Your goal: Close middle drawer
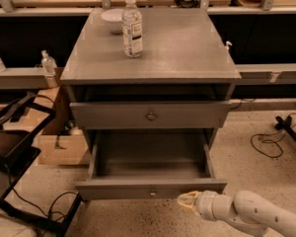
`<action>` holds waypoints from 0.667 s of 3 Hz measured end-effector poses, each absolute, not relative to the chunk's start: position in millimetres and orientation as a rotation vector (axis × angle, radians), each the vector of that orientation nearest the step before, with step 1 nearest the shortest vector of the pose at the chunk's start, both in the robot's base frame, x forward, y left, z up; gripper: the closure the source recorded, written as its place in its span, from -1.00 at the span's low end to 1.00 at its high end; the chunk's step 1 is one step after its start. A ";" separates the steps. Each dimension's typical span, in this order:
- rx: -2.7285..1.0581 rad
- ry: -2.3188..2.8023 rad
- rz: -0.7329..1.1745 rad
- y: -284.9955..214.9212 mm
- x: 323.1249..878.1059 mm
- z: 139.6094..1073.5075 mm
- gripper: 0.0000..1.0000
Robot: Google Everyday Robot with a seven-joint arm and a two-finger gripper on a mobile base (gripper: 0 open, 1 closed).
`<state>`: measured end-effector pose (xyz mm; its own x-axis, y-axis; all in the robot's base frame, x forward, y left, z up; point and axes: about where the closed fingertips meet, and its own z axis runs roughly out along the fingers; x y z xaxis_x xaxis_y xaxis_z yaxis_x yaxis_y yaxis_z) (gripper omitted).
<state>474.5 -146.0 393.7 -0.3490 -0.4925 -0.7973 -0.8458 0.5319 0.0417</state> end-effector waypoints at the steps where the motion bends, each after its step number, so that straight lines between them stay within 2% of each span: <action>1: -1.102 1.985 0.613 -123.7 507.6 388.3 1.00; 2: -1.113 1.970 0.624 -111.2 522.8 385.5 1.00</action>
Offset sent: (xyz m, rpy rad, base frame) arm 0.1560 0.0993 -0.0221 0.0621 -0.0480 0.1086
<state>522.8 -111.2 385.5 -0.3184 -0.4873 -0.8131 -0.8664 0.4976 0.0411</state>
